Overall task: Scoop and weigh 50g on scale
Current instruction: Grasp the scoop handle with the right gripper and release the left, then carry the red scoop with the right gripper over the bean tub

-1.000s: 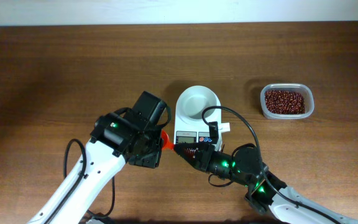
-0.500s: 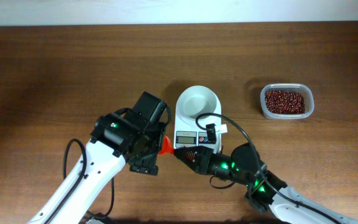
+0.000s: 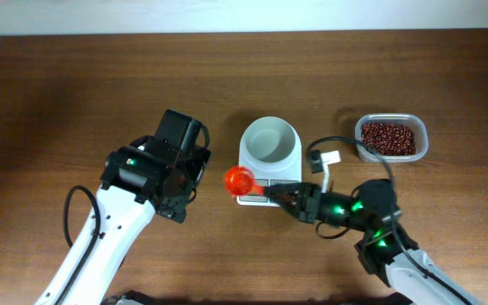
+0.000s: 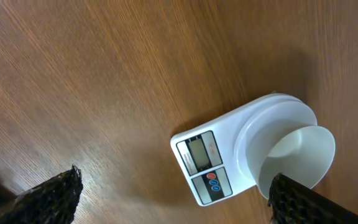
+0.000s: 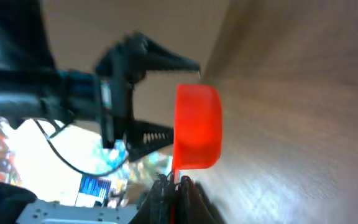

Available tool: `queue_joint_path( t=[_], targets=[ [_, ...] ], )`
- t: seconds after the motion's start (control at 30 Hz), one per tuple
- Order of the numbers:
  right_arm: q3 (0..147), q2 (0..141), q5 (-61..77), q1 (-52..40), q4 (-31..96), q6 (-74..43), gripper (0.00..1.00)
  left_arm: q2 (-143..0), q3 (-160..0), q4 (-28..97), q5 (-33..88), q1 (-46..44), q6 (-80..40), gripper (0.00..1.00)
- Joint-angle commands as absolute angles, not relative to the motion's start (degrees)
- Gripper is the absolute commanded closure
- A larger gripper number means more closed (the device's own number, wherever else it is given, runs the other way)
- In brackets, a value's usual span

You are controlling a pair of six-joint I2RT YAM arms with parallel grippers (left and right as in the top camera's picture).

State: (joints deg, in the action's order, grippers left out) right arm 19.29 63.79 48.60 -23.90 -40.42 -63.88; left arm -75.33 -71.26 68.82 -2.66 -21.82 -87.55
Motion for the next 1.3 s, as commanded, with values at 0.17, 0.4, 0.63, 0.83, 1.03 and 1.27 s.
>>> queue_joint_path(
  t=[0.17,0.4,0.63,0.83,1.03,1.27],
  targets=[
    [21.58,60.84,58.52,-1.87,-40.75,-56.36,0.96,-74.24,-72.47,69.1,-4.34,-21.58,-86.21,0.01],
    [31.24,60.82,75.83,10.79,-40.99,-69.97,0.96,-74.24,-72.47,69.1,-4.34,-21.58,-86.24,0.01],
    [31.48,60.4,81.28,10.9,-40.99,-75.7,0.96,-74.24,-72.47,69.1,-4.34,-21.58,-86.24,0.01],
    [31.4,60.03,78.76,10.98,-40.97,-72.71,0.96,-74.24,-72.47,69.1,-4.34,-21.58,-86.24,0.01],
    [31.42,61.3,70.98,11.03,-40.93,-51.4,0.96,-74.24,-72.47,69.1,-4.34,-21.58,-86.21,0.01],
    [31.42,62.74,61.56,20.73,-36.77,-49.69,0.96,-74.24,-72.47,69.1,-4.34,-21.58,-86.24,0.01]
  ],
)
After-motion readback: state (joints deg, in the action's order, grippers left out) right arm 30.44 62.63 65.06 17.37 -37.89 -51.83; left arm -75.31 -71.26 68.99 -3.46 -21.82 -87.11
